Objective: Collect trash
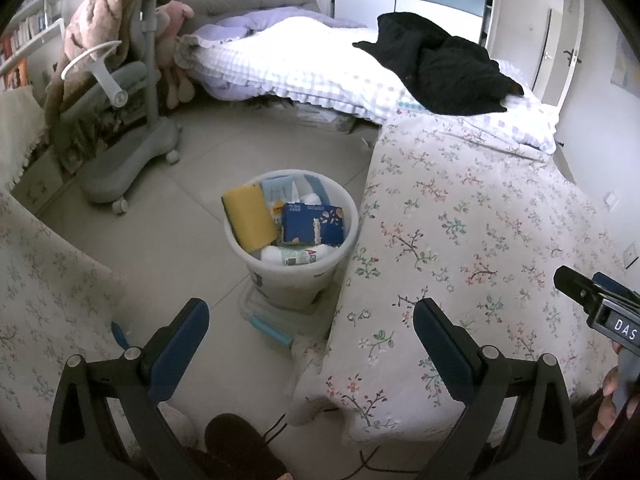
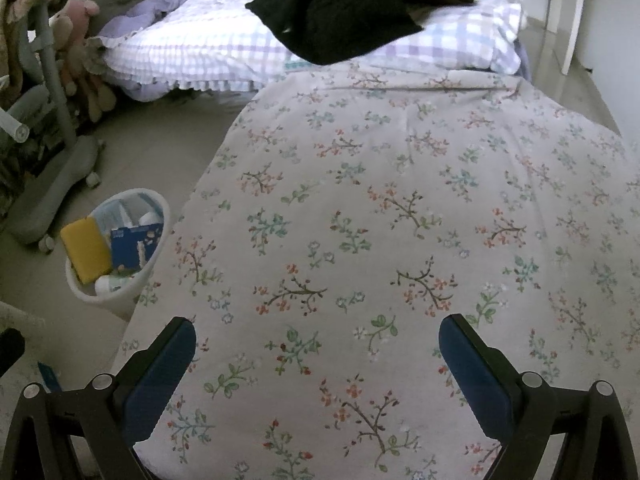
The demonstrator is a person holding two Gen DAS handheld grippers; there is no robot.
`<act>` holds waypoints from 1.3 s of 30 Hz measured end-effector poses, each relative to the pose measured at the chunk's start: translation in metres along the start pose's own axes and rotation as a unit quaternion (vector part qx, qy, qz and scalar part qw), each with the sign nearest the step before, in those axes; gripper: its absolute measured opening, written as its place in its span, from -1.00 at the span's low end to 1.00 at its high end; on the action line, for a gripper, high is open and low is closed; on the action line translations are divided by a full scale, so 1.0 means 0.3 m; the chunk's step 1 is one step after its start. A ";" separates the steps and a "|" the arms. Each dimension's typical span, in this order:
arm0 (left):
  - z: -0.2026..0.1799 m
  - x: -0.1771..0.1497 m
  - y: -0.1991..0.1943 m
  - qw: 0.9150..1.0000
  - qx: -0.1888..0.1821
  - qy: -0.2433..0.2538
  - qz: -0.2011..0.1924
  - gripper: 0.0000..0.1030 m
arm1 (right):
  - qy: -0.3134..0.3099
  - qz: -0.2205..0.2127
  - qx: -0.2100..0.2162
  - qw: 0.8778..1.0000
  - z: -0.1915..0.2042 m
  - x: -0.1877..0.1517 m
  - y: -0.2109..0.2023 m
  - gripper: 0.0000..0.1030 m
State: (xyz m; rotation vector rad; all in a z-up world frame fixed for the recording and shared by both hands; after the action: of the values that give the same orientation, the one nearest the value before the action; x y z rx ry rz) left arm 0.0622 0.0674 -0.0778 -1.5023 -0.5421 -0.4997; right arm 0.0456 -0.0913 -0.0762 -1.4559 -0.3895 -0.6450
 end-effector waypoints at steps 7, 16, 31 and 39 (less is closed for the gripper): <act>-0.003 0.001 -0.003 1.000 0.000 0.001 -0.001 1.00 | -0.001 0.001 0.001 1.000 -0.003 0.000 0.001 0.94; -0.004 0.002 -0.004 1.000 -0.001 0.000 -0.001 1.00 | 0.002 -0.003 0.000 1.000 -0.002 0.005 -0.001 0.94; 0.002 0.020 -0.015 1.000 0.001 0.000 -0.004 1.00 | 0.007 -0.007 0.000 1.000 -0.006 0.015 -0.006 0.94; 0.004 0.021 -0.013 1.000 0.000 -0.001 -0.005 1.00 | 0.008 -0.008 0.000 1.000 -0.005 0.018 -0.008 0.94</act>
State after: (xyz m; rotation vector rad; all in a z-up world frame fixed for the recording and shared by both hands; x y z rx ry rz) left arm 0.0647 0.0686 -0.0708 -1.5014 -0.5504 -0.5062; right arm 0.0482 -0.0938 -0.0711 -1.4480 -0.3882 -0.6698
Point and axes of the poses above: each gripper's, at about its wrist camera, not at the fingertips, and y roughly the way its jaws point, z to its left, x to its top, the point moved 10 cm from there along y, roughly the way its jaws point, and after that the axes turned 1 degree about y, right-handed, at the moved point
